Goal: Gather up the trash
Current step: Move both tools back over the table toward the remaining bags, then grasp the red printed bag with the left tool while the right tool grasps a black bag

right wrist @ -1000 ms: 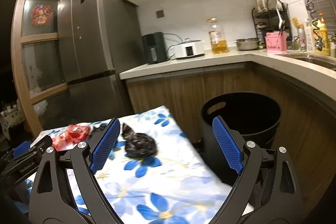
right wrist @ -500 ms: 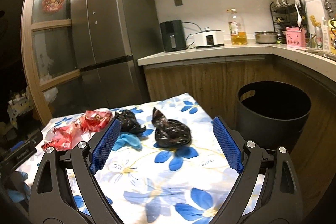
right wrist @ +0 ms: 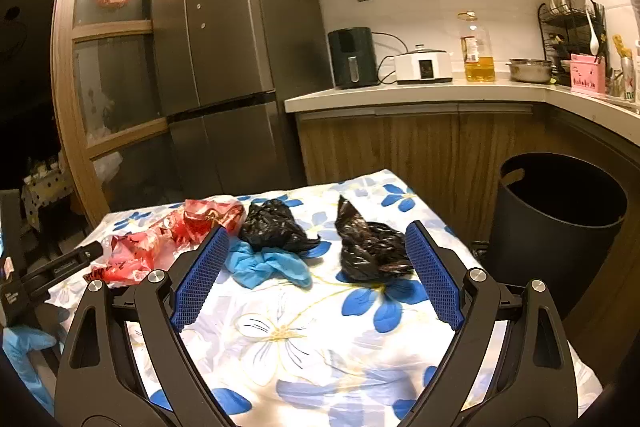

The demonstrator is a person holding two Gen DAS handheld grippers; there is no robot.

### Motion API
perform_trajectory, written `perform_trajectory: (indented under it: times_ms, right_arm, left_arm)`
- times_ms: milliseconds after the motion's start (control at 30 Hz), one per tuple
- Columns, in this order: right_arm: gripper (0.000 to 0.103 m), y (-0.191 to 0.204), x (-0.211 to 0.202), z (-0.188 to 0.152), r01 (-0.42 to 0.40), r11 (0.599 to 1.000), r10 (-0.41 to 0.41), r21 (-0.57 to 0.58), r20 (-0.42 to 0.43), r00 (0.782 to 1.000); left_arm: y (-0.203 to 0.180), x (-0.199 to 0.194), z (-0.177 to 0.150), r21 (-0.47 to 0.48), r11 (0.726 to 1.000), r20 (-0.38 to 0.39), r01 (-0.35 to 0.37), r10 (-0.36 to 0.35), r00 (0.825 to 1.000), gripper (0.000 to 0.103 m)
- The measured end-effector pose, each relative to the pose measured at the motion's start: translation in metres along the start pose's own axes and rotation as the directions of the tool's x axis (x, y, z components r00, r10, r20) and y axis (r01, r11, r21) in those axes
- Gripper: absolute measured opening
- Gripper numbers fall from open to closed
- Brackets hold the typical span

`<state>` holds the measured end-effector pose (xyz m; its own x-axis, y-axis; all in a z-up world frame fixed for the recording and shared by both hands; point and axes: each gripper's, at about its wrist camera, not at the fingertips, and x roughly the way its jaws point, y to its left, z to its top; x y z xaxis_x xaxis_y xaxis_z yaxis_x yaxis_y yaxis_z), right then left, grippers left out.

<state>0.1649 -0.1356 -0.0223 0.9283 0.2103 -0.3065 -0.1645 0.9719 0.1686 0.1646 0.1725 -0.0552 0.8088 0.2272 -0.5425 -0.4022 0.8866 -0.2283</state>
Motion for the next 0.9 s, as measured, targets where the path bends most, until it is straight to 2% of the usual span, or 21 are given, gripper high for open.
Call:
perform_trajectory:
  times_ms: [100,133,300,333,433,567,800,900]
  right_arm:
    - [0.088,0.005,0.005,0.0,-0.008,1.0,0.008,-0.005,-0.005,1.0]
    - [0.088,0.007,0.007,0.0,-0.009,1.0,0.009,-0.006,-0.006,1.0]
    - [0.088,0.013,0.012,-0.002,-0.018,1.0,0.018,-0.011,-0.012,1.0]
    - [0.088,0.014,0.013,-0.002,-0.019,1.0,0.019,-0.013,-0.014,1.0]
    - [0.088,0.016,0.016,-0.003,-0.026,1.0,0.026,-0.012,-0.02,0.999]
    - [0.088,0.019,0.02,-0.005,-0.034,0.999,0.034,-0.021,-0.029,0.999]
    - [0.088,0.018,0.03,-0.005,-0.042,0.999,0.041,-0.023,-0.04,0.998]
    - [0.088,0.004,0.038,0.0,-0.003,1.0,0.003,0.004,-0.031,1.0]
  left_arm:
    - [0.005,0.012,-0.002,-0.018,0.999,-0.051,0.028,-0.029,0.998,0.09]
    - [0.006,0.015,-0.003,-0.021,0.999,-0.068,0.033,-0.034,0.997,0.084]
    - [0.005,0.026,-0.012,-0.011,0.999,-0.142,0.053,-0.054,0.988,0.045]
    - [0.004,0.027,-0.013,-0.004,0.999,-0.151,0.052,-0.052,0.987,0.032]
    - [0.002,0.027,-0.017,0.008,0.997,-0.162,0.073,-0.071,0.984,0.018]
    - [0.001,0.021,-0.02,0.013,0.996,-0.151,0.085,-0.082,0.985,0.011]
    - [0.006,-0.013,-0.02,-0.028,0.995,-0.065,0.096,-0.098,0.993,0.01]
    - [0.006,-0.028,-0.019,-0.033,0.994,-0.033,0.103,-0.104,0.994,0.009]
